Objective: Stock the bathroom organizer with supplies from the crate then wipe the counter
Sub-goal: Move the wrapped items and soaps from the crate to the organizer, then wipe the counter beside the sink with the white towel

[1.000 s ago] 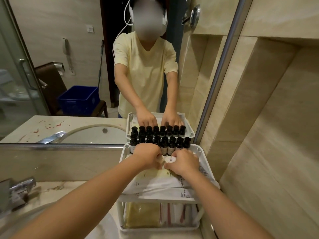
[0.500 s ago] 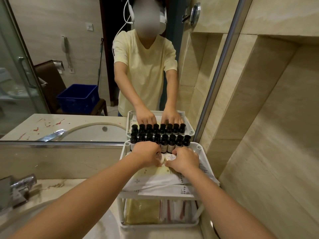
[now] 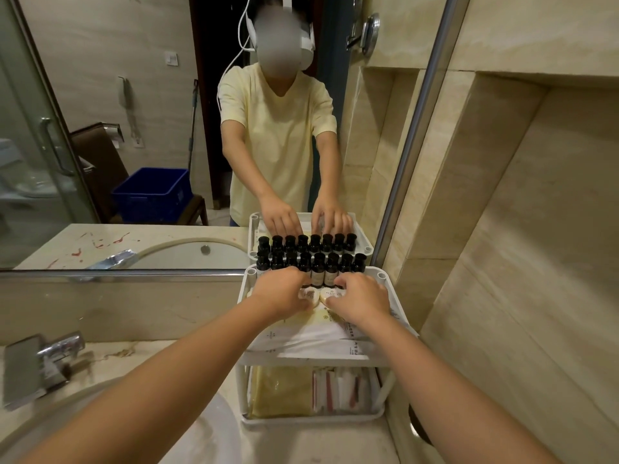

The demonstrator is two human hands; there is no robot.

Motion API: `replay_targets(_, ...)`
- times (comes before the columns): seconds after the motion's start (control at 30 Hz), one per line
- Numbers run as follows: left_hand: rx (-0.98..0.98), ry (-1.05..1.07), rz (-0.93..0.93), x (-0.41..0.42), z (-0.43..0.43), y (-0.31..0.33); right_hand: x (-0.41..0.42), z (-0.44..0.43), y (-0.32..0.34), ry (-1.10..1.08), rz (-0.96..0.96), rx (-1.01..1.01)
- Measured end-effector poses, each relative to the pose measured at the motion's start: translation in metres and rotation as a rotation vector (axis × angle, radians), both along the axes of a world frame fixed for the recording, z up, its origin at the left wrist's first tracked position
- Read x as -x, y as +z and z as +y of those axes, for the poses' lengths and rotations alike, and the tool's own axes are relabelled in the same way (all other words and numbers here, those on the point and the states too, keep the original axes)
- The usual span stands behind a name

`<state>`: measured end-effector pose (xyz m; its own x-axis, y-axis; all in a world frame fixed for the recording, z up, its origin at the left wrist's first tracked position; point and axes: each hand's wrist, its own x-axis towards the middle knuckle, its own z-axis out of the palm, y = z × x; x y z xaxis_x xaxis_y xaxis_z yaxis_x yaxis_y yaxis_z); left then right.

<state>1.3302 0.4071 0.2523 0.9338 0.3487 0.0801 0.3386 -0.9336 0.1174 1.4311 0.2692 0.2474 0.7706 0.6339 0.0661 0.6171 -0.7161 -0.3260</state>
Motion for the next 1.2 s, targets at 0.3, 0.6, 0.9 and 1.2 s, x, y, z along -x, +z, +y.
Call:
replay_targets(0.3, 0.034, -0.015, -0.055, 0.052, -0.027, 0.015, 0.051, -0.031, 0.021, 0.013, 0.000, -0.032)
replay_targets(0.6, 0.075, -0.067, -0.122, 0.126, -0.069, 0.022, 0.127, -0.077, 0.032, 0.001, -0.039, -0.012)
replay_targets(0.9, 0.079, -0.148, -0.076, 0.189, -0.110, -0.013, 0.210, -0.130, 0.009, -0.023, -0.050, 0.111)
replay_targets(1.2, 0.153, -0.196, 0.019, 0.229, -0.160, -0.056, 0.264, -0.189, -0.044, -0.095, 0.040, 0.209)
